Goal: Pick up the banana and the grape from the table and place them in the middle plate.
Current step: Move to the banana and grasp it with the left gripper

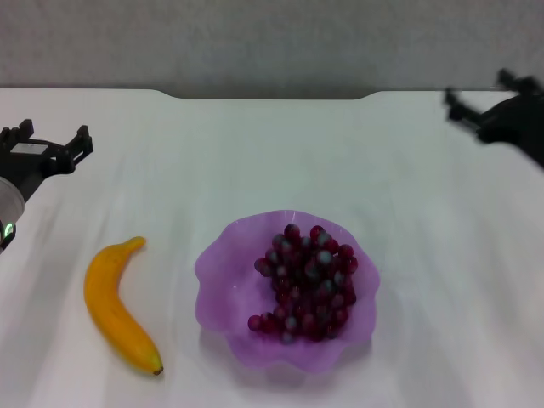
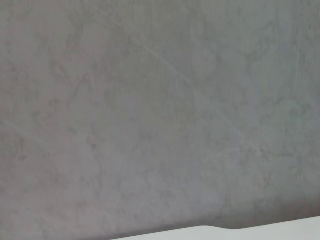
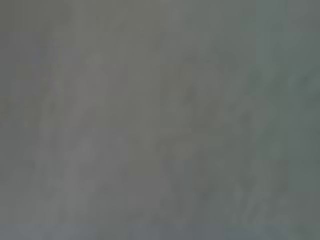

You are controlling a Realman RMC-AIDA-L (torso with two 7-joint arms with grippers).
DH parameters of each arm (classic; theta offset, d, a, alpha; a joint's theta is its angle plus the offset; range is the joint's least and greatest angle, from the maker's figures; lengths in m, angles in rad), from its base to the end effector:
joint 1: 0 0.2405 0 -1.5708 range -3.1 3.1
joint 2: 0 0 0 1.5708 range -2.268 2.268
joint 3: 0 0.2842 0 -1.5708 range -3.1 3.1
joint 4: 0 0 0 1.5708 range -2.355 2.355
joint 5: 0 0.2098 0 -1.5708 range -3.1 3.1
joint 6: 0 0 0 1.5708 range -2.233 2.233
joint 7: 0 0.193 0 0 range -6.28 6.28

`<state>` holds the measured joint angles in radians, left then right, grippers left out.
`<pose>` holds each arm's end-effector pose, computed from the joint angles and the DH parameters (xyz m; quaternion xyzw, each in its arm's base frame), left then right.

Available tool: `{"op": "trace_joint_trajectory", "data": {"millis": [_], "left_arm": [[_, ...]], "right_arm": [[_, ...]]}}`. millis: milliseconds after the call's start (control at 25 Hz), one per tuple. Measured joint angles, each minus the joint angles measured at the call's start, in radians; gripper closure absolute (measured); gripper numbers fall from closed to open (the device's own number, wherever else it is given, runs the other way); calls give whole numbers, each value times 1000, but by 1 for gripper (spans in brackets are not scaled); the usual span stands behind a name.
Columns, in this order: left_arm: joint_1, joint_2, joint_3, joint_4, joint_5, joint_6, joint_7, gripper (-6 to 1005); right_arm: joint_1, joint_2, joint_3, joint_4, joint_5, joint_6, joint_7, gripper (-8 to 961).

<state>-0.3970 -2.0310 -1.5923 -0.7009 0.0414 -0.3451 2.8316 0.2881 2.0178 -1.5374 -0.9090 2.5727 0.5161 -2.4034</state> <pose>-0.3319 0.4669 0.0035 -0.7234 -0.2932 -0.1856 0.5969 0.2761 0.4456 0.0089 -0.7815 0.1987 0.2561 0.5331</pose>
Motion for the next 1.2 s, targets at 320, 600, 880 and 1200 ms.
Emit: {"op": "trace_joint_trajectory", "data": {"millis": [320,600,880,1200], "left_arm": [[-4,0,10,0,0,2,-1,123],[-6,0,11,-1,0,-2,-3,123],[-1,2,22,-22,0,17,-6,123],[99,13,61,-312,28,248,-3,123]], "right_arm": [[39,0,223,297,296,334,-267,70],[156,-10,465,595,297,439,-285,71],[157,-11,487,626,294,478,-247,72],[153,-10,485,635,294,474,-244,74]]}}
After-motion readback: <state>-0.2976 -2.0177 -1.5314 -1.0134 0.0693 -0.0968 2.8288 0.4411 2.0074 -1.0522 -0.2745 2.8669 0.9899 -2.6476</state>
